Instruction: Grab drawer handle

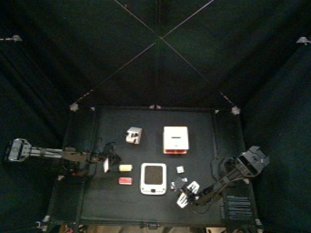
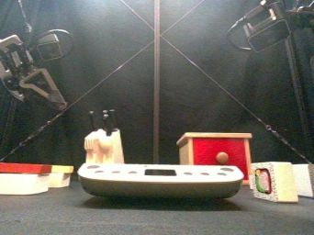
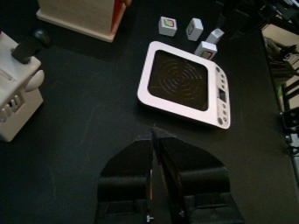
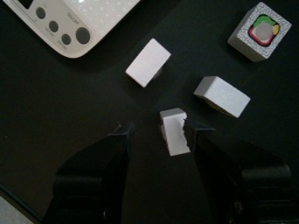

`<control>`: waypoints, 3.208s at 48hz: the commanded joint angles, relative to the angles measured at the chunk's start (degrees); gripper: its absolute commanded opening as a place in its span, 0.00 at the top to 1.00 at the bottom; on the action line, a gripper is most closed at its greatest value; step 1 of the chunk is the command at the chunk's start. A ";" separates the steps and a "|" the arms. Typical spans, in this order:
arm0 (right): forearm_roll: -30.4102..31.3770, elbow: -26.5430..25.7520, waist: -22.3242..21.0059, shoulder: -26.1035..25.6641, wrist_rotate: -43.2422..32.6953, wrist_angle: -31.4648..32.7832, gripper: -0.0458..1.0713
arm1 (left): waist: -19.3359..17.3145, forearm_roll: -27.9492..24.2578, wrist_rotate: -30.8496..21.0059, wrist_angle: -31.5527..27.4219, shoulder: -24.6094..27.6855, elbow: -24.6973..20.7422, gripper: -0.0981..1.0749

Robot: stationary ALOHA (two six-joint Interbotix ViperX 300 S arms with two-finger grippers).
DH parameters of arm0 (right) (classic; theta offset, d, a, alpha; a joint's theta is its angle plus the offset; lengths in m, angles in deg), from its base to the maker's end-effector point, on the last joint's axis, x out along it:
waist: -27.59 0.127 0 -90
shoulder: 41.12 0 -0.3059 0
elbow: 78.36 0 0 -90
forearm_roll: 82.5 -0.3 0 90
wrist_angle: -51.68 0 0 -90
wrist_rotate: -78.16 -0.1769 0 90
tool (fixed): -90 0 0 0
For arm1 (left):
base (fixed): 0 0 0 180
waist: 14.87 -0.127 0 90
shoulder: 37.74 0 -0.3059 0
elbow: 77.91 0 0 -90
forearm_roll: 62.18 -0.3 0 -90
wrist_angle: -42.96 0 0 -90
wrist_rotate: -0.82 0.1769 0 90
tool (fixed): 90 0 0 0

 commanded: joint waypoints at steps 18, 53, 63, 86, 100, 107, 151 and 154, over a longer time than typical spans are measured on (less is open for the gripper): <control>0.09 -1.93 -3.69 -2.46 -0.44 0.09 0.20 | -0.09 0.00 0.09 0.44 0.00 -0.97 0.49; 12.66 1.05 -9.40 -8.35 -12.83 0.79 0.20 | -0.18 0.00 0.00 11.69 0.00 -1.67 0.49; 20.21 7.38 -11.60 -13.10 -20.39 -0.53 0.20 | -0.97 0.88 -0.26 14.24 0.35 -3.34 0.49; 38.32 18.81 -17.40 -30.15 -29.09 -11.07 0.20 | -7.65 1.58 0.09 15.82 10.90 -14.85 0.49; 43.07 22.94 -24.52 -35.16 -29.27 -14.94 0.21 | -13.89 -2.11 0.88 21.80 18.72 -23.91 0.49; 44.65 22.76 -26.54 -34.98 -29.27 -16.00 0.21 | -18.11 -9.58 5.62 24.61 24.52 -29.18 0.50; 27.33 17.58 -29.71 -20.21 -29.27 -16.79 0.21 | -21.71 -6.15 18.46 26.72 53.79 -48.08 0.50; 27.07 16.35 -30.67 -18.46 -29.09 -16.52 0.21 | -21.62 -5.36 18.54 26.63 53.96 -47.81 0.50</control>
